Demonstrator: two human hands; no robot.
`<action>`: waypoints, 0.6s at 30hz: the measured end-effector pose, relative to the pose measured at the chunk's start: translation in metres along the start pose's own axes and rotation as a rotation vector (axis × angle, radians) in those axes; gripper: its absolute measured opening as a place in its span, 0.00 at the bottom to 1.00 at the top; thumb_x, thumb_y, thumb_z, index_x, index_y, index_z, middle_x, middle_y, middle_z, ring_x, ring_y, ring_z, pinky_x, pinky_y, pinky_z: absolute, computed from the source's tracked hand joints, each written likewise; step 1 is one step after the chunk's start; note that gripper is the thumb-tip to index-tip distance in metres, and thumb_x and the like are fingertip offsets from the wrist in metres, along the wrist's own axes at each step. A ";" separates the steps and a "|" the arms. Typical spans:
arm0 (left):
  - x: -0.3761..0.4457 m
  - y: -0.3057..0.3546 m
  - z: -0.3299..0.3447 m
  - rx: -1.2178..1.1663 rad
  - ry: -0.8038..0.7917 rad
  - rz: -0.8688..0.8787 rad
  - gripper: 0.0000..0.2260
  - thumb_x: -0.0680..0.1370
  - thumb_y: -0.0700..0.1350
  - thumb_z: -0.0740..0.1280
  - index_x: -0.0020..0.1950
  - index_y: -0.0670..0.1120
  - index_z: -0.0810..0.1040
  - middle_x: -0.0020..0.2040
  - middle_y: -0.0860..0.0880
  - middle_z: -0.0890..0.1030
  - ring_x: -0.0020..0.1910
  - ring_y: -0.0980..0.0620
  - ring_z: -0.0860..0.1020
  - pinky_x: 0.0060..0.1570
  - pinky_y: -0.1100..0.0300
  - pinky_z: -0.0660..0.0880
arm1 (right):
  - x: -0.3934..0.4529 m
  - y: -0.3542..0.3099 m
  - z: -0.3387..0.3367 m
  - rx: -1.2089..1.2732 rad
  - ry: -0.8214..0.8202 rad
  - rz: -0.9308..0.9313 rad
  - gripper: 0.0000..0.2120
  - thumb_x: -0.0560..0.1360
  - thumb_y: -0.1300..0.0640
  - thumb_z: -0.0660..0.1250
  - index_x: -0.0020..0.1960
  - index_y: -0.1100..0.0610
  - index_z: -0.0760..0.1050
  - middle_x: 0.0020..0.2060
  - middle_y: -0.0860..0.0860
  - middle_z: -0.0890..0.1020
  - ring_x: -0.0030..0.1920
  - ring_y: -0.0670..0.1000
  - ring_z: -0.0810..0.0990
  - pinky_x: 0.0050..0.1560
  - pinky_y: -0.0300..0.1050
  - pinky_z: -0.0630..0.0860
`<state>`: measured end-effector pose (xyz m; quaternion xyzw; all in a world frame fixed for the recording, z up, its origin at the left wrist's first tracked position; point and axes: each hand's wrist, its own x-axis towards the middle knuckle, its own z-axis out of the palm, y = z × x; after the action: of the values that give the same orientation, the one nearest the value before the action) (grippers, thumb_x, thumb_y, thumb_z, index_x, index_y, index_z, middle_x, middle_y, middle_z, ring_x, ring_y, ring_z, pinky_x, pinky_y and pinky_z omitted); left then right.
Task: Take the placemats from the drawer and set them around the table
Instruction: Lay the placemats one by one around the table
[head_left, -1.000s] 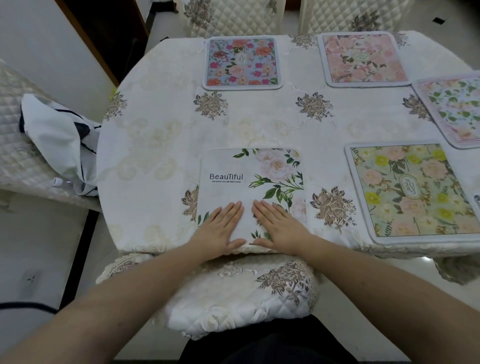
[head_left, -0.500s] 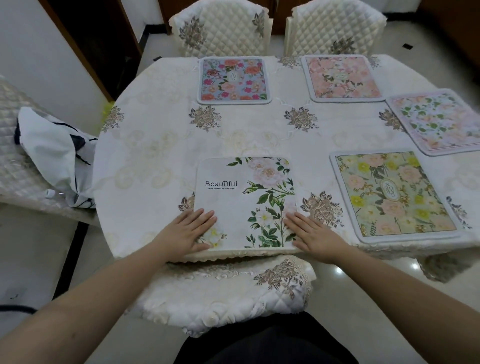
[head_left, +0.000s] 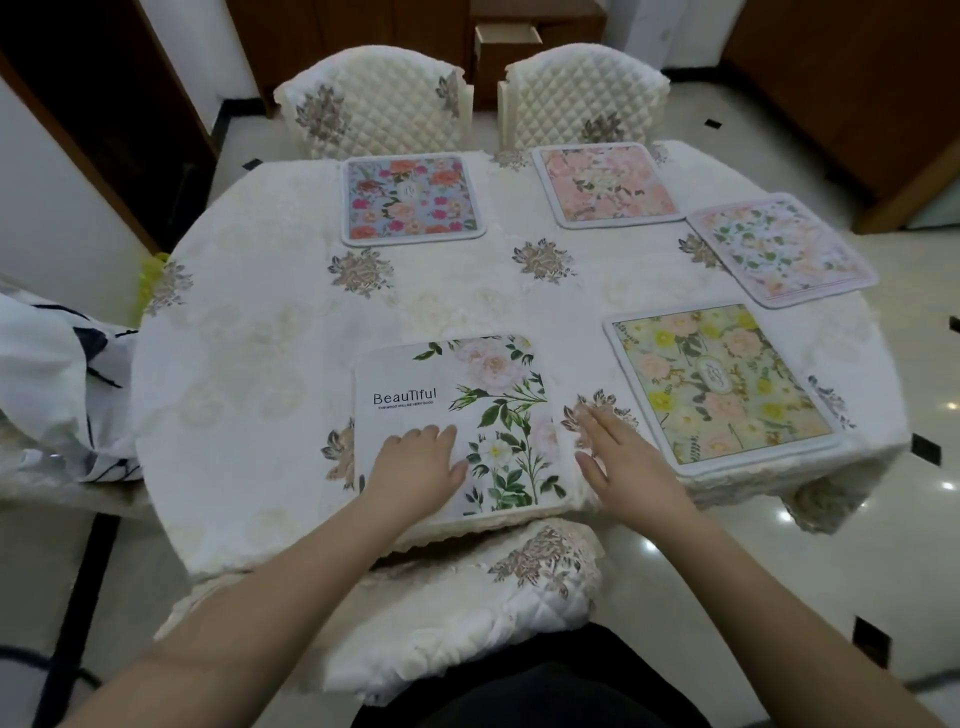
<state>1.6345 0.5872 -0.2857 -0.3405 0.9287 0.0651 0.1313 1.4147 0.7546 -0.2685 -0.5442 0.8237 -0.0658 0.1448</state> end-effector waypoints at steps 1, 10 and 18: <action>0.004 0.011 -0.005 -0.018 0.017 0.029 0.27 0.83 0.58 0.51 0.79 0.47 0.57 0.74 0.46 0.69 0.69 0.46 0.71 0.64 0.49 0.69 | -0.004 0.002 -0.004 0.006 0.018 0.006 0.26 0.83 0.48 0.55 0.79 0.53 0.55 0.78 0.50 0.58 0.78 0.51 0.56 0.75 0.46 0.55; 0.033 0.091 -0.049 -0.003 0.130 0.270 0.32 0.79 0.64 0.52 0.80 0.50 0.57 0.78 0.49 0.64 0.76 0.47 0.62 0.74 0.47 0.59 | -0.048 0.062 -0.016 -0.030 0.111 0.241 0.30 0.83 0.45 0.54 0.80 0.56 0.50 0.79 0.52 0.54 0.79 0.52 0.52 0.77 0.49 0.52; 0.061 0.200 -0.059 0.096 0.121 0.477 0.37 0.75 0.66 0.40 0.81 0.50 0.55 0.80 0.48 0.60 0.79 0.46 0.56 0.77 0.45 0.44 | -0.109 0.119 -0.021 -0.062 0.210 0.462 0.30 0.80 0.43 0.52 0.77 0.58 0.62 0.75 0.54 0.65 0.77 0.54 0.60 0.75 0.50 0.45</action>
<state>1.4478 0.6894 -0.2404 -0.1086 0.9910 0.0295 0.0723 1.3433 0.9004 -0.2617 -0.3360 0.9383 -0.0618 0.0528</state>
